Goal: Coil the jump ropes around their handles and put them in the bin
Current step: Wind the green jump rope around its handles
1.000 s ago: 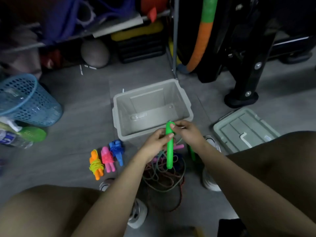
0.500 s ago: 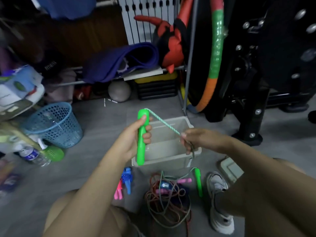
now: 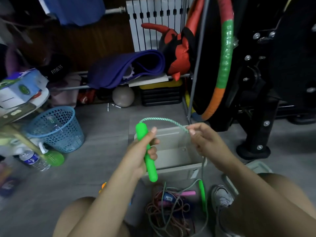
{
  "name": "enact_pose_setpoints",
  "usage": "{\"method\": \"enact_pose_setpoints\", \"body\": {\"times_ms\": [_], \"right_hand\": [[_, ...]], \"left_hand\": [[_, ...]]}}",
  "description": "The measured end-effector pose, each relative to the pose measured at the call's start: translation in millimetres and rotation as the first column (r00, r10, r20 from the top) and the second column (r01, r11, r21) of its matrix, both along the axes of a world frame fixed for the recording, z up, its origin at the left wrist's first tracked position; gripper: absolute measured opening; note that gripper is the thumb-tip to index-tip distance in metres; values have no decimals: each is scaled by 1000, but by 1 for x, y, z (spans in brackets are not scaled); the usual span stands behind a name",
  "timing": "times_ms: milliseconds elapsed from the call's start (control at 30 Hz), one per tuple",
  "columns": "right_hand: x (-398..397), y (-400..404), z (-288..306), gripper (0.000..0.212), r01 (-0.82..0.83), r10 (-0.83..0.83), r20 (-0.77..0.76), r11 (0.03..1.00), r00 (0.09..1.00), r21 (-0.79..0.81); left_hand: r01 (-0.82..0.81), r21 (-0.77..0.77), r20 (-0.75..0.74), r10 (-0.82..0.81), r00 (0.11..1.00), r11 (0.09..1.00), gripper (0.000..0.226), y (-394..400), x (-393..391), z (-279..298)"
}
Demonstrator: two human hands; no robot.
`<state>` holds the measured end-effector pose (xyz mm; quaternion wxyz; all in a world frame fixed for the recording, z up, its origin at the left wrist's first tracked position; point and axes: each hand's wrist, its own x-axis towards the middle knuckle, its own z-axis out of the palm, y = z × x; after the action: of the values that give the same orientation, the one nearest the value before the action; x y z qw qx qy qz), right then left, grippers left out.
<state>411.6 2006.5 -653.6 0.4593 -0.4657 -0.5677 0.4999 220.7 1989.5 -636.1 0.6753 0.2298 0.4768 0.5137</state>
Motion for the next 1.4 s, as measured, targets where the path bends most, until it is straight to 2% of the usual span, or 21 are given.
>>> {"method": "enact_pose_setpoints", "body": {"times_ms": [133, 200, 333, 467, 533, 600, 667, 700, 733, 767, 800, 867, 933, 1000, 1100, 1167, 1200, 1267, 1300, 1400], "right_hand": [[-15, -3, -12, 16, -49, 42, 67, 994, 997, 100], [-18, -4, -12, 16, -111, 105, 62, 989, 993, 100], [-15, -3, -17, 13, -232, 220, 107, 965, 970, 121], [-10, -1, -24, 26, -253, 251, 90, 967, 964, 16], [-6, -1, -22, 23, -294, 298, 119, 955, 947, -50], [7, 2, -16, 18, -359, 385, 271, 923, 883, -139], [25, 7, -10, 28, -436, 498, 518, 866, 696, -247], [31, 9, -8, 31, -449, 515, 606, 850, 606, -273], [35, 12, -7, 32, -437, 490, 658, 860, 571, -262], [36, 13, -7, 31, -411, 438, 679, 886, 589, -215], [34, 13, -7, 29, -357, 372, 628, 921, 684, -157], [26, 14, -7, 25, -235, 248, 355, 969, 901, -80], [18, 15, -4, 21, -184, 187, 143, 982, 972, -35], [10, 15, -1, 19, -172, 172, 40, 985, 984, 3], [4, 15, 2, 17, -73, 74, -38, 997, 997, 41], [5, 16, -1, 24, -40, 41, -55, 999, 998, 18], [5, 16, -4, 35, -74, 72, -47, 996, 996, -47], [2, 9, -10, 59, -228, 244, 32, 940, 969, -254], [0, 4, -12, 61, -314, 363, 85, 885, 928, -343], [-1, -7, -15, 47, -497, 617, 223, 760, 755, -419]], "left_hand": [[167, 33, 23, -167, 986, 985, 17, -6, 23, -2], [166, 11, 17, -166, 986, 986, 12, -4, 27, -4], [213, -30, -60, -214, 975, 977, 16, 1, 25, -7], [115, -6, -31, -115, 993, 993, 12, 4, 28, -10], [29, -1, -14, -29, 999, 1000, 15, 9, 25, -9], [-136, -11, 29, 136, 990, 991, 24, 21, 9, -5], [-303, 22, 34, 302, 953, 953, 27, 32, -13, -1], [-341, 62, -13, 342, 939, 938, 25, 34, -21, 0], [-325, 104, -87, 334, 939, 940, 21, 34, -26, 1], [-258, 136, -181, 280, 943, 957, 16, 31, -26, 1], [-146, 151, -282, 184, 941, 978, 13, 27, -22, -1], [141, 110, -433, -81, 898, 984, 26, 16, -7, -5], [388, 48, -408, -337, 849, 920, 33, 4, 12, -8], [476, 37, -327, -439, 837, 879, 28, -5, 27, -13], [403, 46, -344, -365, 865, 914, 11, -5, 39, -19], [300, 57, -248, -277, 928, 952, 4, 0, 38, -17], [255, 66, -164, -241, 956, 965, 5, 3, 36, -14], [184, 67, -12, -184, 983, 981, 9, 7, 29, -6], [154, 58, 42, -157, 987, 986, 10, 8, 25, -2], [-9, 49, 105, 3, 995, 999, 9, 17, 11, 1]]}}
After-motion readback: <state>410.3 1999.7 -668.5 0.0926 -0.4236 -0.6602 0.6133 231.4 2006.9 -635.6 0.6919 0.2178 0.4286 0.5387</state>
